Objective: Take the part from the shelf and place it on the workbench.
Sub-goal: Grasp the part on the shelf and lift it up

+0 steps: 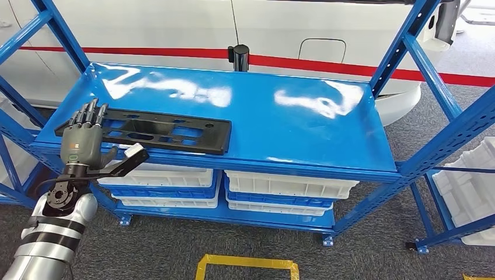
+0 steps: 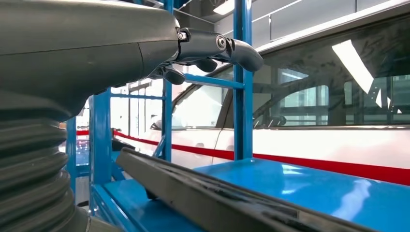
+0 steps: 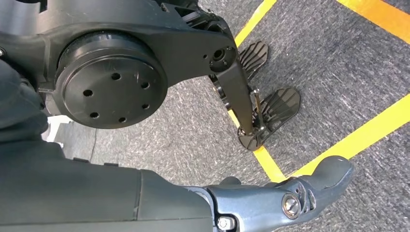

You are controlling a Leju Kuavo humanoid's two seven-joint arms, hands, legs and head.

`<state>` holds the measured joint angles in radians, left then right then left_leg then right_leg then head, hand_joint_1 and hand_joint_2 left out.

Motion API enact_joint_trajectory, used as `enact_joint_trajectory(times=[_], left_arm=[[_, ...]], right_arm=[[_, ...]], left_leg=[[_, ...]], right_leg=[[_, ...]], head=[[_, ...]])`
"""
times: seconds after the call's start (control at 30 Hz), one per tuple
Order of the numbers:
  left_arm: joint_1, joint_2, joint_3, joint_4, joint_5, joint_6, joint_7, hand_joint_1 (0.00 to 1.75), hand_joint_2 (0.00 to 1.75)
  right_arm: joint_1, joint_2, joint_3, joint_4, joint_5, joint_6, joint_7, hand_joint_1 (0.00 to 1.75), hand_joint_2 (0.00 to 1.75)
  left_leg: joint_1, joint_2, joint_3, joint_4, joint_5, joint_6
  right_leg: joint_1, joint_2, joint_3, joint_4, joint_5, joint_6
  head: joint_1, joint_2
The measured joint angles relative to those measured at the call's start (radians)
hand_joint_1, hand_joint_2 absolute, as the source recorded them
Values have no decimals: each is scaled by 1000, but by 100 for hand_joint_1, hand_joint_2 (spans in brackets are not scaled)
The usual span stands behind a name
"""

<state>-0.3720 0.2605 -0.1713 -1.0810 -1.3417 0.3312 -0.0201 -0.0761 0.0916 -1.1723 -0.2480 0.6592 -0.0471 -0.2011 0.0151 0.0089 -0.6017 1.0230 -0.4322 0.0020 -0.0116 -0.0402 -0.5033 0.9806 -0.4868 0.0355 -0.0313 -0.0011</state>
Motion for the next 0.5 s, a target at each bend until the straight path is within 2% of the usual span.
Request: enact_joint_trajectory(times=[0.17, 0.37, 0.5], left_arm=[[-27, -1, 0, 35, -1, -8, -3, 0, 175], [-90, -23, -4, 160, -19, -26, 0, 0, 175], [-100, -31, -6, 185, -30, -25, 2, 0, 175]], right_arm=[[0, 0, 1, 0, 3, 5, -3, 0, 0], [-6, 0, 2, 0, 11, 13, -4, 0, 0], [-7, 0, 2, 0, 13, 16, -4, 0, 0]], left_leg=[[0, 0, 0, 0, 0, 0], [0, 0, 0, 0, 0, 0], [0, 0, 0, 0, 0, 0]], right_leg=[[0, 0, 0, 0, 0, 0], [0, 0, 0, 0, 0, 0], [0, 0, 0, 0, 0, 0]], head=[[0, 0], [0, 0], [0, 0]])
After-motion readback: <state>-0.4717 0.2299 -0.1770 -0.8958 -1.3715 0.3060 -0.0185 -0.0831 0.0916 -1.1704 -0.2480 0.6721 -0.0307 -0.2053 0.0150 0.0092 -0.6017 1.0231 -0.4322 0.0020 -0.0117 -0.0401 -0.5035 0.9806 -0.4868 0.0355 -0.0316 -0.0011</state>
